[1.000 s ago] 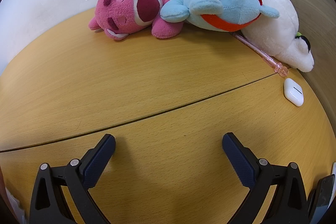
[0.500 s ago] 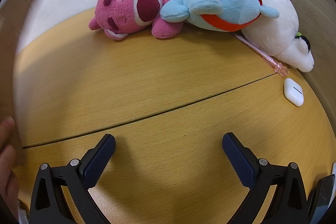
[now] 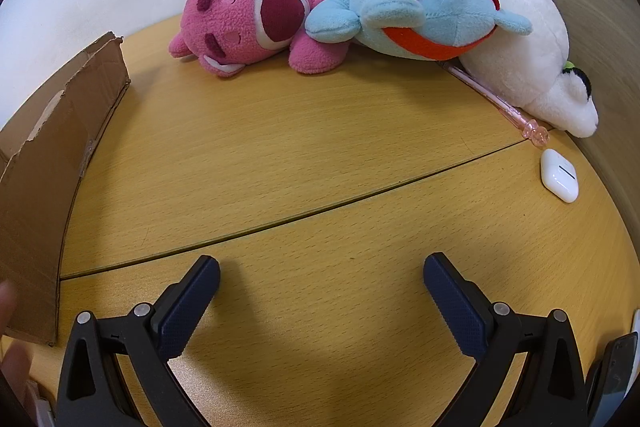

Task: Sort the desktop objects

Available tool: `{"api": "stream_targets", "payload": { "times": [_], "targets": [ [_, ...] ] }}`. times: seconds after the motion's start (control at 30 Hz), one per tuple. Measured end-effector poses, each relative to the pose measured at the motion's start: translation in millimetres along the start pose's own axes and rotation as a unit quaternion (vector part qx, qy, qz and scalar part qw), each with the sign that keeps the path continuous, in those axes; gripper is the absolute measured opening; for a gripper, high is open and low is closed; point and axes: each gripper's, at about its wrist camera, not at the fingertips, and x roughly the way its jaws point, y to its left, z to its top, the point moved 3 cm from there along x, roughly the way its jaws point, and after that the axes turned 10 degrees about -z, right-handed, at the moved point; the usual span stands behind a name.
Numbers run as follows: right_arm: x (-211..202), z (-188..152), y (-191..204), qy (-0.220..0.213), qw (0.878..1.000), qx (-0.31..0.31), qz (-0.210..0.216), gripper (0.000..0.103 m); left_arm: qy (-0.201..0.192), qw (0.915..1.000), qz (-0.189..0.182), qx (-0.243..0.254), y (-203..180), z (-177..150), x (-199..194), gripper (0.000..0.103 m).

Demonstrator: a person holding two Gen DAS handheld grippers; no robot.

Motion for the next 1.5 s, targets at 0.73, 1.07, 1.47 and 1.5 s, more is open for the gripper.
{"api": "stream_targets", "payload": {
  "times": [0.73,1.07,1.47,1.5],
  "targets": [
    [-0.3,1.9,-1.2,0.001,1.0,-0.001,0.001,0.103,0.0,1.0,0.001,0.0,-0.3,1.0,-0.3,0.103],
    [-0.4,1.8,-1.1,0.001,1.0,-0.001,0.001,0.103,0.0,1.0,0.001,0.0,-0.2,1.2,-0.1,0.103],
    [2.6,0.3,-1.2,0.002,1.0,0.006,-0.005,0.103,0.001,1.0,-0.001,0.003,-0.3,1.6,0.6,0.103],
    [3.6,-0.5,-1.5,0.002,1.0,0.007,-0.005,0.103,0.001,1.0,-0.001,0.003,-0.4,1.7,1.0,0.103]
  ]
}}
